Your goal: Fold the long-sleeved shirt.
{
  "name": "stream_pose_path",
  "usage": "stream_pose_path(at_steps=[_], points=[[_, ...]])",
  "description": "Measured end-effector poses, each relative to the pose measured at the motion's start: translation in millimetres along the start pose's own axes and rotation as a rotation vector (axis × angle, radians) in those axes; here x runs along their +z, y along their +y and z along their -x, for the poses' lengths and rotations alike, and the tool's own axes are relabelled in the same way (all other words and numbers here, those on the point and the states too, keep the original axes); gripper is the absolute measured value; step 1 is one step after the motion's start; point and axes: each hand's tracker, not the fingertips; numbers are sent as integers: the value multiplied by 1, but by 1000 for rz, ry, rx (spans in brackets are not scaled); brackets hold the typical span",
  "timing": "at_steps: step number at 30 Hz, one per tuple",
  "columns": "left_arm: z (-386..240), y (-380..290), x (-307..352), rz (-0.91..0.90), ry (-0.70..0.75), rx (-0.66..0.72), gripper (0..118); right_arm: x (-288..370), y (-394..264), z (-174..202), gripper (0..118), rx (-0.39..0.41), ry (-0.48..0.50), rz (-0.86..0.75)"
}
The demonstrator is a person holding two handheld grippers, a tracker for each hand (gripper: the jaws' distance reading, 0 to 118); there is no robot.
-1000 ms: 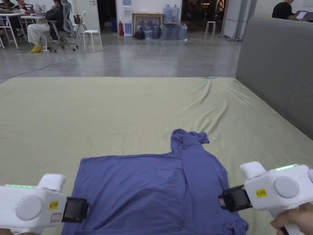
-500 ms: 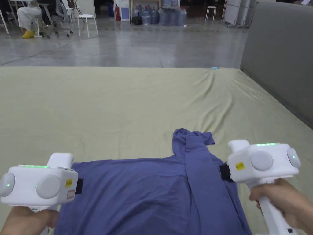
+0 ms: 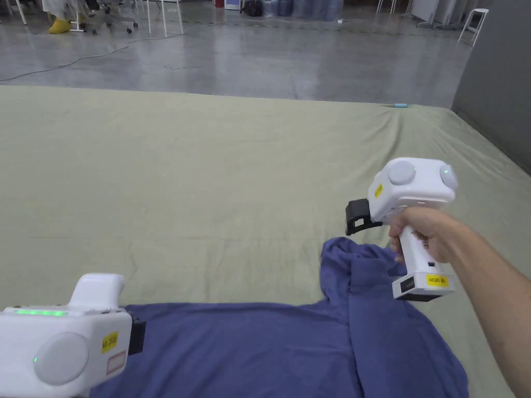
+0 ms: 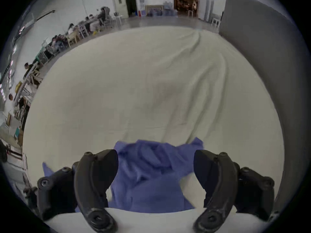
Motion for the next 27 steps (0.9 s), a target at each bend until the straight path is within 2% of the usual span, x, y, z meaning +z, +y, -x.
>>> stream_pose_path(at_steps=[2,4,5,7,8,9,10,11,15,17,22,26,27], points=[[3,-4,-6,7,-7,5,0,-20,0,0,93,-32,1,24],[6,-8,-10,14,-1,10,0,-43,-1,-1,92,-48,-51,70],[7,-10,-11,18,-1,11,0,-52,-6,-1,88,-43,-89,102],[10,-12,-12,24,0,20,0,-65,-15,0,70,-12,-133,120],[11,-12,-13,27,1,23,0,-59,-18,3,67,8,-121,57],[11,-12,-12,28,0,25,0,-66,-10,1,57,5,-119,70],[11,-12,-12,29,0,26,0,-62,-8,3,34,17,-129,68],[11,-11,-12,28,0,23,0,-54,-6,6,5,47,-148,35],[9,-8,-3,9,-2,16,0,-24,-17,10,6,23,-83,33],[8,-8,6,2,-10,25,0,6,-22,12,6,32,-63,-54],[4,-12,36,-30,-17,-1,0,117,-62,13,6,134,30,-243],[2,-23,69,-57,-25,-14,0,198,-138,12,6,236,107,-313],[1,-26,76,-66,-25,-18,0,209,-157,10,6,241,118,-317]])
